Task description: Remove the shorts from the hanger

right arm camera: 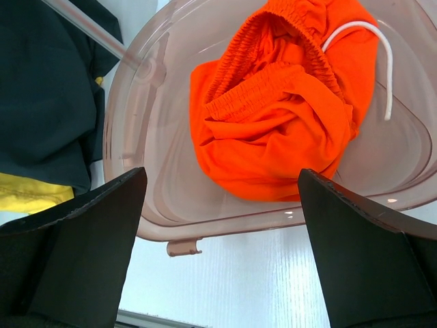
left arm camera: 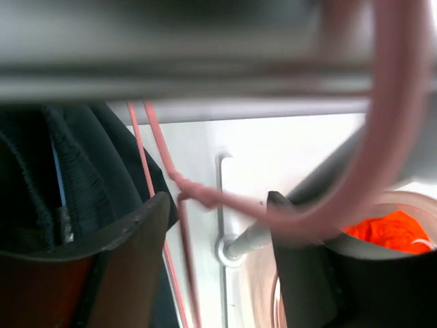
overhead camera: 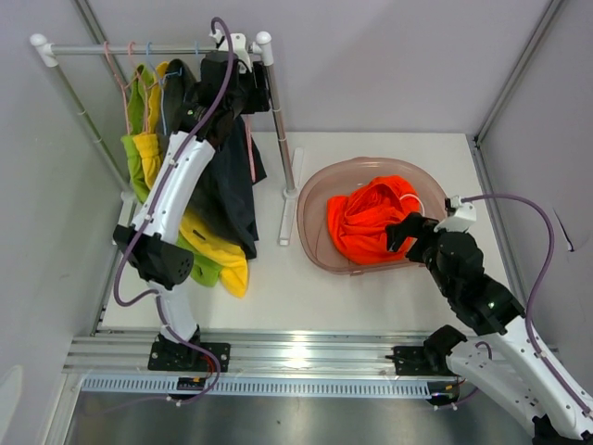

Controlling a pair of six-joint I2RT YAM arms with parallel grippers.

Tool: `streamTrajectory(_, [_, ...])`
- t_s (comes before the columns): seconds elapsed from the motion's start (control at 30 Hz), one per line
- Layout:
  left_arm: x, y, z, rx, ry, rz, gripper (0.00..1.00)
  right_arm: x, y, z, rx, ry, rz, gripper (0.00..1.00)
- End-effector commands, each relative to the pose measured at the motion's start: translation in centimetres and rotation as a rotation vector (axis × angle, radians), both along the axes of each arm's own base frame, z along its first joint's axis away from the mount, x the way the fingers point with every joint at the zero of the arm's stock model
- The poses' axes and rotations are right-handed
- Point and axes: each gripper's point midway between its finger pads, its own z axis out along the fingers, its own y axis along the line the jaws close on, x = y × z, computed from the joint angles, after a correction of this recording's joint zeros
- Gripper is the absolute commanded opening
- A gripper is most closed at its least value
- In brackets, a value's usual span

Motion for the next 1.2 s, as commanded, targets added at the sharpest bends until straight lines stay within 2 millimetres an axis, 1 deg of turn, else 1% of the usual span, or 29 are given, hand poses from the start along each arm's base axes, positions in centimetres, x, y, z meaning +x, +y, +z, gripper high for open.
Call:
streamTrajectory(0.0, [-3.7,1.2,7.0,-0.054,-0.130,-0.003,0.71,-0.6,0.1,0.5,0.029,-0.006,0.009,0.99])
streamTrajectory(0.03, [-4.5,1.4,8.0,-0.063,-0.138,-0.006,0.76,-0.7,0.0,0.6,0.030,-0.008,0.011,0.99])
streamTrajectory(0.07, [-5.1,1.5,8.5,-0.069,-0.142,-0.012,0.82,-0.8,-0.1,0.5,0.029,-0.004,0.009,0.99])
streamTrajectory(0.13, [-6.9,2.0,10.3,-0.088,-0.168,-0.021,0.86,-0.9,-0.2,0.6,0.030,-0.007,0.006,0.99])
streamTrajectory(0.2, [-8.1,2.3,11.1,-0.087,-0.178,-0.030,0.88,-1.0,-0.3,0.6,0.030,-0.009,0.005,0.99])
streamTrajectory(0.23, [-9.3,2.8,12.0,-0.090,-0.196,-0.031,0.89,-1.0,-0.4,0.6,0.029,-0.008,0.002,0.99])
streamTrajectory(0.3, [-10.2,3.4,12.0,-0.075,-0.197,-0.026,0.89,-1.1,-0.4,0.6,0.029,-0.010,0.002,0.99])
streamTrajectory(0.33, [-11.4,3.9,12.9,-0.078,-0.219,-0.024,0.90,-1.1,-0.5,0.5,0.026,-0.006,0.000,1.00])
streamTrajectory(0.37, [-11.6,4.2,12.3,-0.063,-0.206,-0.015,0.90,-1.2,-0.5,0.4,0.026,-0.004,0.000,1.00])
streamTrajectory(0.43, [-12.2,5.2,12.6,-0.041,-0.223,0.016,0.91,-1.2,-0.6,0.4,0.026,-0.002,-0.002,1.00])
streamTrajectory(0.47, [-12.4,5.7,12.1,-0.019,-0.220,0.029,0.91,-1.3,-0.6,0.4,0.026,-0.002,-0.002,0.99])
streamTrajectory(0.53, [-12.7,7.0,12.1,0.000,-0.226,0.075,0.91,-1.4,-0.7,0.3,0.025,-0.001,-0.002,0.99])
streamTrajectory(0.57, [-12.5,7.4,11.3,0.012,-0.209,0.088,0.91,-1.5,-0.7,0.4,0.027,-0.004,-0.002,0.99])
streamTrajectory(0.63, [-12.3,8.2,10.5,0.021,-0.189,0.115,0.90,-1.6,-0.8,0.4,0.025,0.000,-0.004,0.99])
streamTrajectory(0.67, [-11.9,8.2,9.0,0.033,-0.156,0.118,0.89,-1.6,-0.9,0.4,0.022,-0.001,-0.006,0.99])
streamTrajectory(0.73, [-11.6,8.7,8.4,0.038,-0.150,0.141,0.87,-1.7,-1.0,0.5,0.023,-0.004,-0.007,0.99])
streamTrajectory(0.77, [-11.0,8.8,6.5,0.054,-0.111,0.149,0.86,-1.8,-1.1,0.5,0.023,-0.003,-0.009,0.99])
streamTrajectory(0.83, [-10.6,9.3,6.0,0.055,-0.115,0.180,0.84,-2.0,-1.3,0.5,0.019,-0.001,-0.013,0.99])
streamTrajectory(0.87, [-10.3,9.3,4.3,0.066,-0.083,0.184,0.84,-2.0,-1.4,0.6,0.020,-0.004,-0.015,0.99])
streamTrajectory(0.93, [-9.7,9.7,4.0,0.058,-0.090,0.201,0.83,-2.2,-1.6,0.5,0.019,-0.002,-0.017,0.99])
streamTrajectory(0.97, [-9.4,9.8,2.9,0.059,-0.071,0.205,0.82,-2.2,-1.7,0.5,0.017,-0.003,-0.019,0.99])
streamTrajectory(1.0, [-9.0,9.8,2.5,0.058,-0.065,0.207,0.81,-2.3,-1.7,0.4,0.014,0.000,-0.019,0.99])
streamTrajectory(1.13, [-7.9,10.2,1.5,0.068,-0.049,0.231,0.79,-2.4,-1.9,0.3,0.006,0.004,-0.024,0.99])
streamTrajectory(1.17, [-7.7,10.1,1.6,0.064,-0.053,0.231,0.79,-2.4,-2.0,0.3,0.006,0.003,-0.027,0.99])
